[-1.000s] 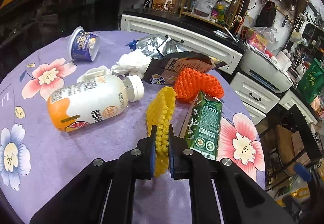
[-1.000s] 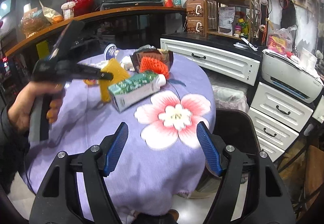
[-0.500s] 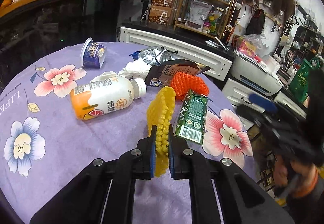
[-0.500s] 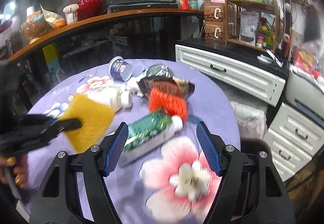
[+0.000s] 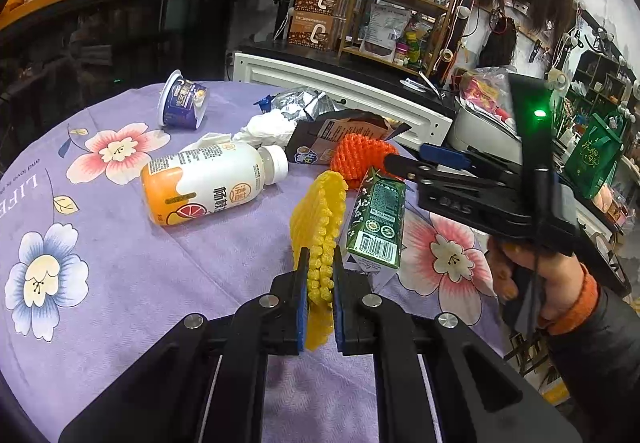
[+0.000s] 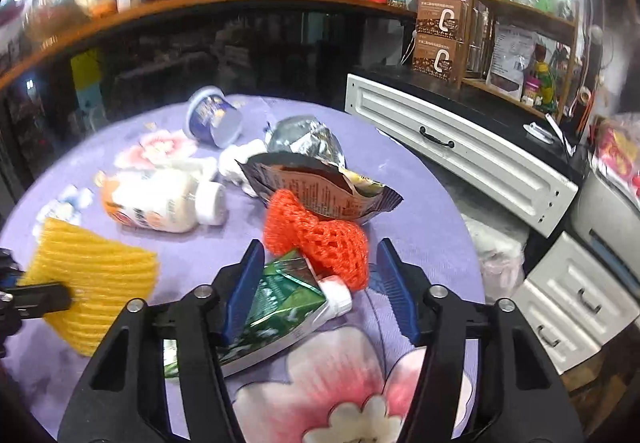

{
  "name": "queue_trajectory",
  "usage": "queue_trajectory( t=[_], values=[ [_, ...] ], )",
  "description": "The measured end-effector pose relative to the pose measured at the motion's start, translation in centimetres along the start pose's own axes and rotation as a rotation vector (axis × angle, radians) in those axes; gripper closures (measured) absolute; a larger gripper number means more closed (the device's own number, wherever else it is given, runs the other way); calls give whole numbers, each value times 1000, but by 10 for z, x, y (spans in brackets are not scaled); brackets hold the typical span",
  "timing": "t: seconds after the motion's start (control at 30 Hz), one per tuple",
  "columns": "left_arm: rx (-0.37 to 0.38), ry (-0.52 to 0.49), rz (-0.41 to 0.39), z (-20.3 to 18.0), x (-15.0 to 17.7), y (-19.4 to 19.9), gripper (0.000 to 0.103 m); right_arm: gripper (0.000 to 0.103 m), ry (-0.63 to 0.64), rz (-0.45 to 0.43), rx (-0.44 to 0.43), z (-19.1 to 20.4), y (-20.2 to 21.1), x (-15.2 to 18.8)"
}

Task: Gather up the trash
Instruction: 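Grasp the yellow foam net with the left tool while the right tool grasps the orange mesh net, then carry both nets to the black bin and release them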

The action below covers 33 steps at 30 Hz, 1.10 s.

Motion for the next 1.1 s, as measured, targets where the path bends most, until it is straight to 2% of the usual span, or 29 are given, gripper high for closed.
queue_trajectory(
  t=[0.1, 0.17, 0.27, 0.53, 0.73, 1.1],
  values=[
    [3, 3, 5, 1, 2, -2, 93, 62, -15, 20, 14, -4, -13, 0],
    [7, 6, 9, 1, 3, -3, 93, 83, -33, 23, 13, -8, -17, 0],
    [9, 8, 14, 2, 5, -5, 93, 94, -44, 23, 8, -11, -17, 3],
    [-2, 10, 6, 1, 8, 2, 93, 96, -89, -52, -7, -27, 10, 6],
    [7, 2, -12, -9, 11, 18, 93, 96, -106, -66, -31, -38, 45, 22],
    [75, -93, -42, -80, 10, 31, 93, 96, -161, -95, -17, -71, 122, 64]
  ],
)
Point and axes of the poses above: each gripper's, at about its wrist camera, not at the fingertips, and y roughly against the way its jaws point, z to its left, x to its underside, the point moved 1 cm from there along -y, roughly the way its jaws point, and after that the axes turned 9 degrees about -y, right-handed, at the moved point
